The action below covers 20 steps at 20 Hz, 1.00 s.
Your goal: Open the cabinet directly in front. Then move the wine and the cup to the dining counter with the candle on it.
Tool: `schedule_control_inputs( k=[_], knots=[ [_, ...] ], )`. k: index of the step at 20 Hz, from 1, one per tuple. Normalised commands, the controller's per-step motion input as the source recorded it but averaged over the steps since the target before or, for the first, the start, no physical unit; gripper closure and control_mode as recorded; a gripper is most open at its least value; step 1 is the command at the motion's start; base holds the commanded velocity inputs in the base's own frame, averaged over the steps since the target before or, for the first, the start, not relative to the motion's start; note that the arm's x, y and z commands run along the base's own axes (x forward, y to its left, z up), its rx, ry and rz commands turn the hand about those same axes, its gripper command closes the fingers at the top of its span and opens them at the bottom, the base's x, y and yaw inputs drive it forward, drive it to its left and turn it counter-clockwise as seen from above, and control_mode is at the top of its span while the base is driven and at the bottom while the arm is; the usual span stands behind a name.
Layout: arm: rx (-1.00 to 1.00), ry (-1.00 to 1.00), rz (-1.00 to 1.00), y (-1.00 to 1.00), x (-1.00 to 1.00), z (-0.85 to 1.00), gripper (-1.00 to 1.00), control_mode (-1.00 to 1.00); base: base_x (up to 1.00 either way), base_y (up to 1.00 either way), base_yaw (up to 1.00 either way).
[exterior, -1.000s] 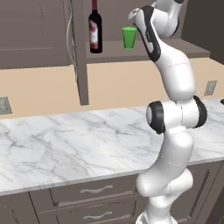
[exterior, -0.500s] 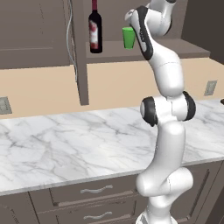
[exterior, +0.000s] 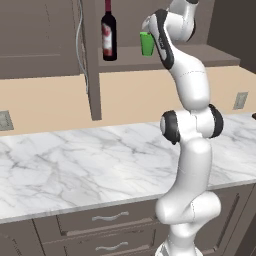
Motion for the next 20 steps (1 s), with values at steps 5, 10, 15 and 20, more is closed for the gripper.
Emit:
schedule_control_inputs(
  k=[5, 10, 15, 20],
  knots=[
    [-0.03, 0.07, 0.00, 0.00, 0.00, -0.30, -1.00, -1.00, 0.00, 0.00, 0.00],
    [-0.04, 0.01, 0.02, 0.00, -0.44, -0.56, 1.00, -1.00, 0.00, 0.00, 0.00],
    [0.00, 0.00, 0.00, 0.00, -0.13, -0.12, 1.00, -1.00, 0.00, 0.00, 0.00],
    [0.00, -0.01, 0.00, 0.00, 0.00, 0.00, 1.00, -1.00, 0.00, 0.00, 0.00]
  ],
)
